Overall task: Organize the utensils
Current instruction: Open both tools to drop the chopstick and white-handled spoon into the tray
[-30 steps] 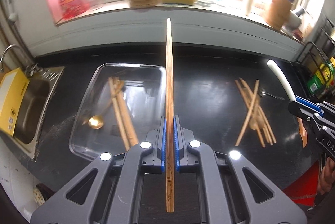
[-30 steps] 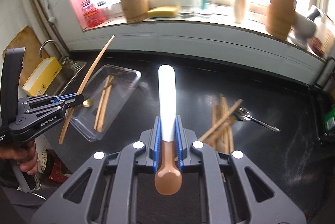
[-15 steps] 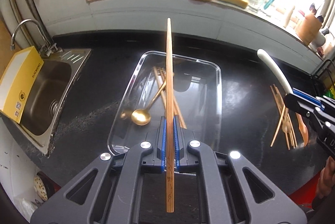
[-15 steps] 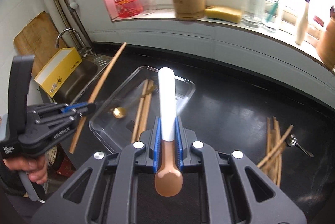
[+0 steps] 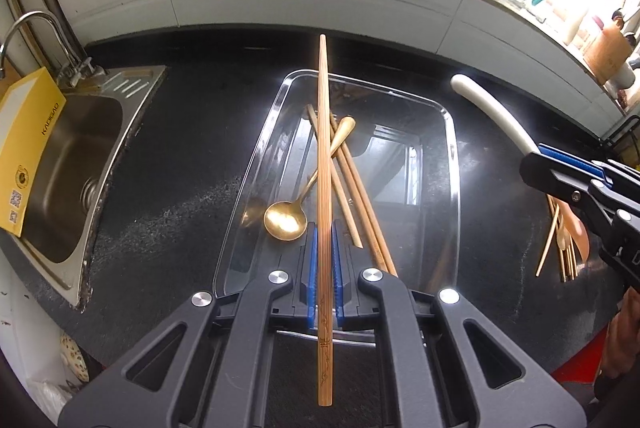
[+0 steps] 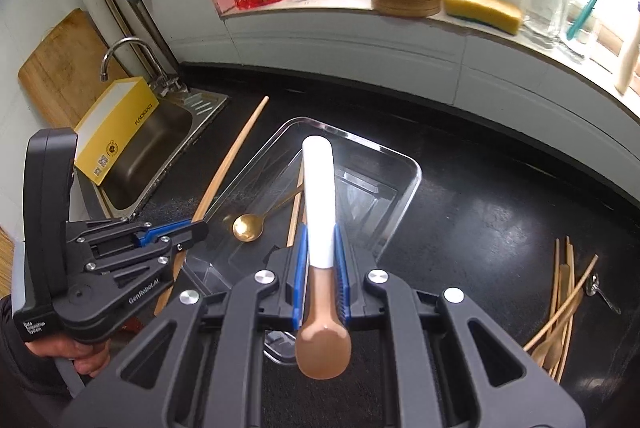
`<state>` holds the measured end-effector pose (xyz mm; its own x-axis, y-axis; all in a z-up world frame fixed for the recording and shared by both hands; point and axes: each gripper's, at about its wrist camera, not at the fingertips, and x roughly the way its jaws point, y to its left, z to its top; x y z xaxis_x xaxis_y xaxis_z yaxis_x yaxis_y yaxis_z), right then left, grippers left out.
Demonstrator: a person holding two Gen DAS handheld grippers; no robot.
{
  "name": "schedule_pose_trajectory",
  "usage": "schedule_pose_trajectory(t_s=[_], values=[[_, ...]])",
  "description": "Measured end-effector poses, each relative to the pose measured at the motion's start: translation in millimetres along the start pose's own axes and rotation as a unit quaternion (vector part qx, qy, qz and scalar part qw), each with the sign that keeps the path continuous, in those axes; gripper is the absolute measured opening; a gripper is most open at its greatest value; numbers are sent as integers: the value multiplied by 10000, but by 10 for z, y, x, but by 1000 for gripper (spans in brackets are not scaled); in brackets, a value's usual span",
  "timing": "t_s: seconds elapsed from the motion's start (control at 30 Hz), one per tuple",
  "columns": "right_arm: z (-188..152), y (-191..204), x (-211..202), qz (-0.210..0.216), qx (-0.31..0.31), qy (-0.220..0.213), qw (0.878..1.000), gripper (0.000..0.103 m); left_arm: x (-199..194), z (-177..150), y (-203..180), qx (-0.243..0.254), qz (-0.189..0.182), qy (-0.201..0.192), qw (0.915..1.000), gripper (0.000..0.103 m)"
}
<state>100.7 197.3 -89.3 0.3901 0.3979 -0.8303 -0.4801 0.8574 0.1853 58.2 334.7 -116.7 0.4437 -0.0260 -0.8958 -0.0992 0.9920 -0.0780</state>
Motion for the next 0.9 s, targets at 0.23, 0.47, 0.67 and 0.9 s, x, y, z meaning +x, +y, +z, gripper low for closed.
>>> schedule_pose_trajectory(t_s=[0.23,0.47,0.67,0.9], values=[[138,6,460,124,2,417,9991,14,347,80,36,7,74,251,9997,6],[201,-88,877,299,218,846,9957,14,677,73,13,76,79,598,9982,6],[237,-125,1044,368,246,954,9945,14,816,59,9,44,59,746,9972,6],[333,-209,1230,610,459,1086,9912,14,955,93,61,-95,-133,803,9966,8]])
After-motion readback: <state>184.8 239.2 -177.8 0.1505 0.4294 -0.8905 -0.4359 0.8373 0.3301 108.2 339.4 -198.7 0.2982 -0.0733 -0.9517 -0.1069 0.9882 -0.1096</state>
